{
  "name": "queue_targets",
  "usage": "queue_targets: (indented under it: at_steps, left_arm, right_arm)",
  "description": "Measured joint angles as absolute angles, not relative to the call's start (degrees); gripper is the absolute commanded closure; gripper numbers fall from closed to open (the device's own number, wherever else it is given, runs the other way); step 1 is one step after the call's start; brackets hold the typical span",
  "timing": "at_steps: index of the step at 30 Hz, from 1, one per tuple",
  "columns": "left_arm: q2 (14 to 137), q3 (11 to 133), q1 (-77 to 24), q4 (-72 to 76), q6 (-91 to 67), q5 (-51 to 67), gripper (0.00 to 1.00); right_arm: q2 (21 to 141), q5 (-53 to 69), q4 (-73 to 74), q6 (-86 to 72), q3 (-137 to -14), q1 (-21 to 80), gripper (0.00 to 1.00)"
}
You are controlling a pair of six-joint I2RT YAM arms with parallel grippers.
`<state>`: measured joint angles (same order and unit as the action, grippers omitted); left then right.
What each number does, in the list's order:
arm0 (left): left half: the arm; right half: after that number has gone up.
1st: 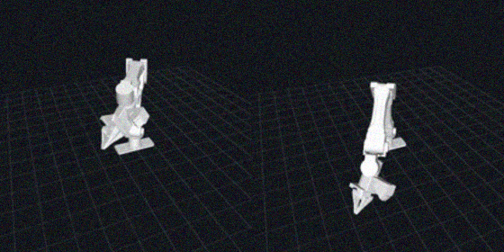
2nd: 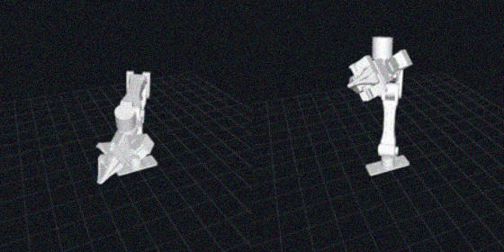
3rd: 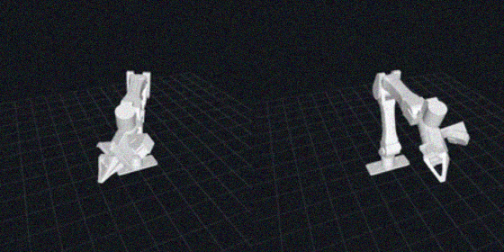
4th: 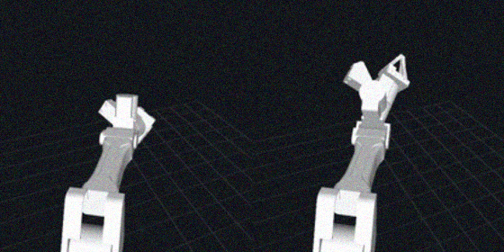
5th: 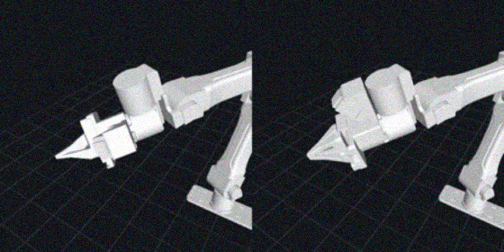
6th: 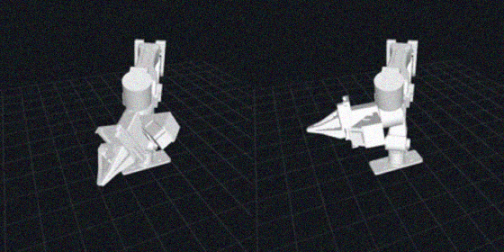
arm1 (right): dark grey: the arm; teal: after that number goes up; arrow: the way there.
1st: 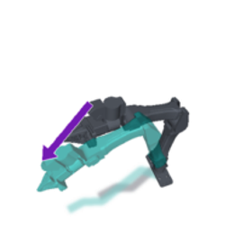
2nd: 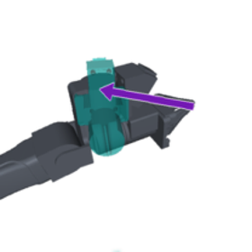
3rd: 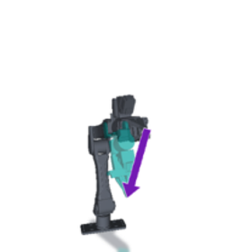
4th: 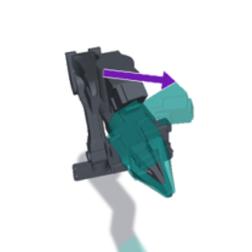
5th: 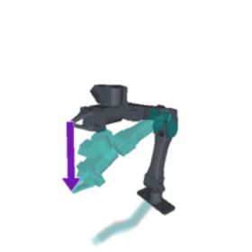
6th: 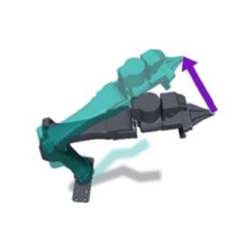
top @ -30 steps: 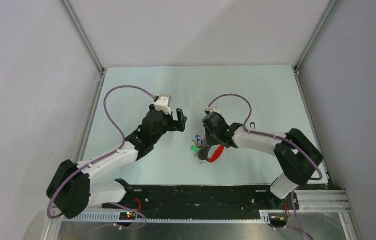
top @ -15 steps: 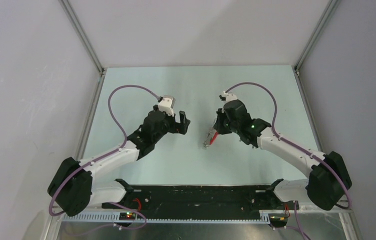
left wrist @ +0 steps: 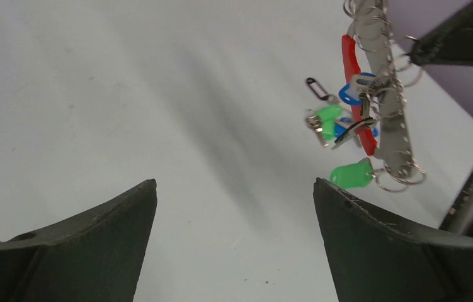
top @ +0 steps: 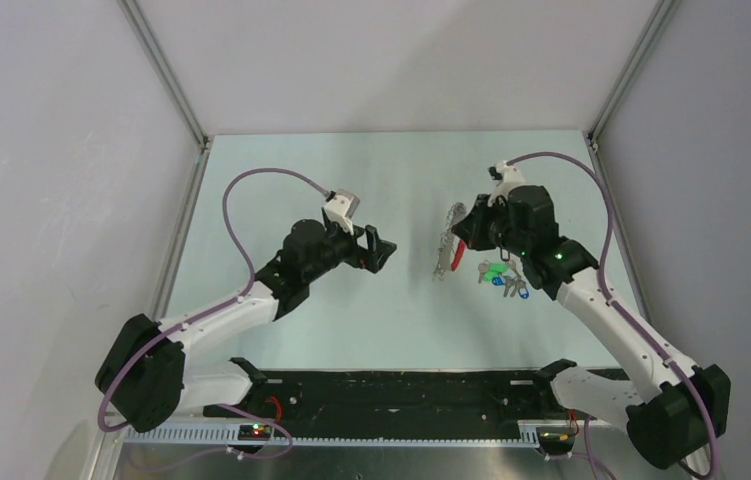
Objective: Remove the keys from the keyring
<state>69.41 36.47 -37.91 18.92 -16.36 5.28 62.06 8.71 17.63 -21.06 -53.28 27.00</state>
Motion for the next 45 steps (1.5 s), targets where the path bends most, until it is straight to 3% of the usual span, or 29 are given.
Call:
queue_targets:
  at_steps: [10,16,32,40,45]
  left_arm:
    - [68.8,30.8,-40.7,34.0,-14.6,17.9,0.11]
    - [68.9,25.2,-43.4,45.5,-10.5,21.1,0.25]
    - [68.9,22.3,-49.0,52.1,3.6,14.3,0.25]
    - [72.3,29.0,-49.1,52.4,4.2,12.8,0.25]
    - [74.8,31.2,-49.1,52.6,5.1,13.4,0.30]
  right_arm:
    - [59.7,14.6,17.3,-21.5,-56.7,22.8,1.00]
    - [59.7,16.6,14.7,-23.4,-58.7,22.7,1.00]
    - [61.1,23.5,11.6,-25.4,-63.6,22.7,1.00]
    - [62.1,26.3,11.2,-24.6,-64.0,22.7,1.00]
    - [62.8,28.0,10.3,-24.0,-64.4,22.7,1.00]
